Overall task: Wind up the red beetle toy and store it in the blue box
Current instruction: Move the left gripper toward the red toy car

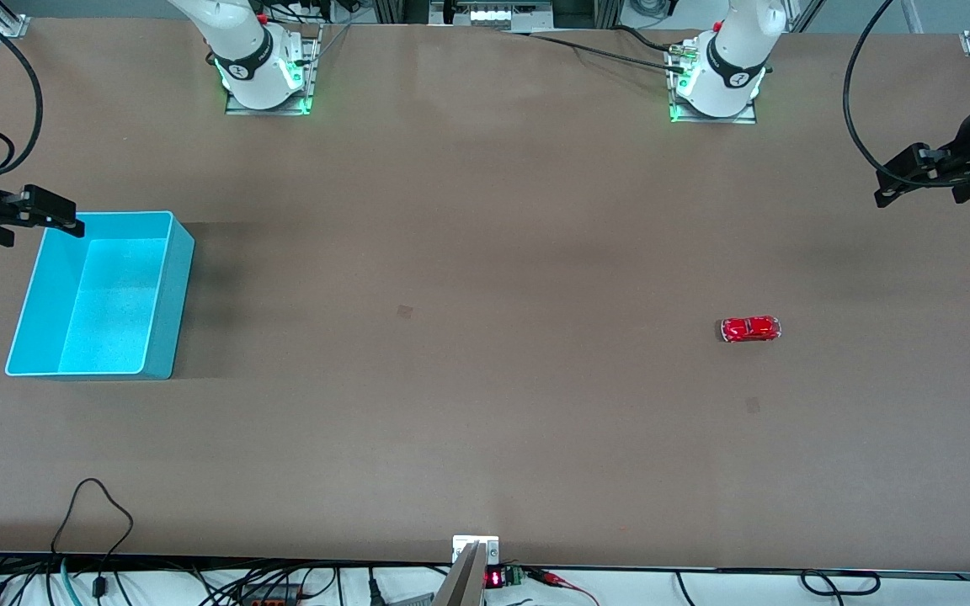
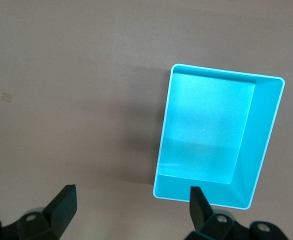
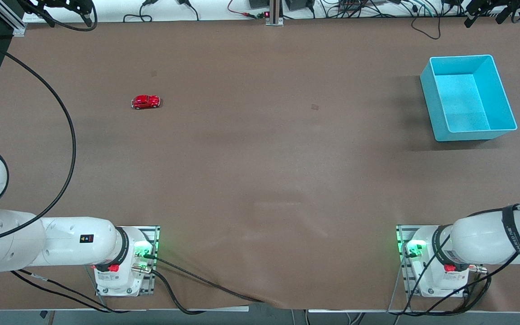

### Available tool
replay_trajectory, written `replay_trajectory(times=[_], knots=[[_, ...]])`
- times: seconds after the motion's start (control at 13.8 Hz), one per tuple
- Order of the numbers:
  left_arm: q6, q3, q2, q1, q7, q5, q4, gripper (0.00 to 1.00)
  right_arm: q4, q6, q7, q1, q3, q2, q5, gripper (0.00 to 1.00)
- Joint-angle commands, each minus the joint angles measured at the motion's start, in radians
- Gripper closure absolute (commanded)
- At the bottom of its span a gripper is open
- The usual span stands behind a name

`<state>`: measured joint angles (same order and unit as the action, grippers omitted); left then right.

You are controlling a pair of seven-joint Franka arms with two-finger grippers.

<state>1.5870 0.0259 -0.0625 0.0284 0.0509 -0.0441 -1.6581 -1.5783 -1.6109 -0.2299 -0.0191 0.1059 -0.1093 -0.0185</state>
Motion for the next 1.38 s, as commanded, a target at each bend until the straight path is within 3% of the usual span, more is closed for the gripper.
replay_trajectory(times=[0.0, 0.51, 0.8, 1.02, 1.31], knots=[[-0.010, 0.008, -0.029, 0.011, -0.011, 0.015, -0.028, 0.00, -0.022, -0.004, 0.007, 0.005, -0.005, 0.026, -0.005, 0.00], [-0.036, 0.020, 0.044, -0.004, 0.001, 0.012, -0.005, 0.00, -0.019, -0.003, 0.007, 0.004, -0.005, 0.025, -0.006, 0.00], [-0.094, 0.022, 0.150, -0.004, -0.011, 0.012, 0.054, 0.00, -0.011, 0.000, -0.006, 0.007, -0.006, 0.011, -0.009, 0.00], [-0.066, 0.023, 0.165, -0.008, -0.063, 0.007, -0.003, 0.00, -0.012, 0.000, 0.003, 0.008, -0.006, 0.007, -0.015, 0.00], [0.127, 0.023, 0.203, -0.016, -0.204, -0.003, -0.153, 0.00, -0.009, -0.001, -0.003, 0.008, -0.006, 0.000, -0.017, 0.00]])
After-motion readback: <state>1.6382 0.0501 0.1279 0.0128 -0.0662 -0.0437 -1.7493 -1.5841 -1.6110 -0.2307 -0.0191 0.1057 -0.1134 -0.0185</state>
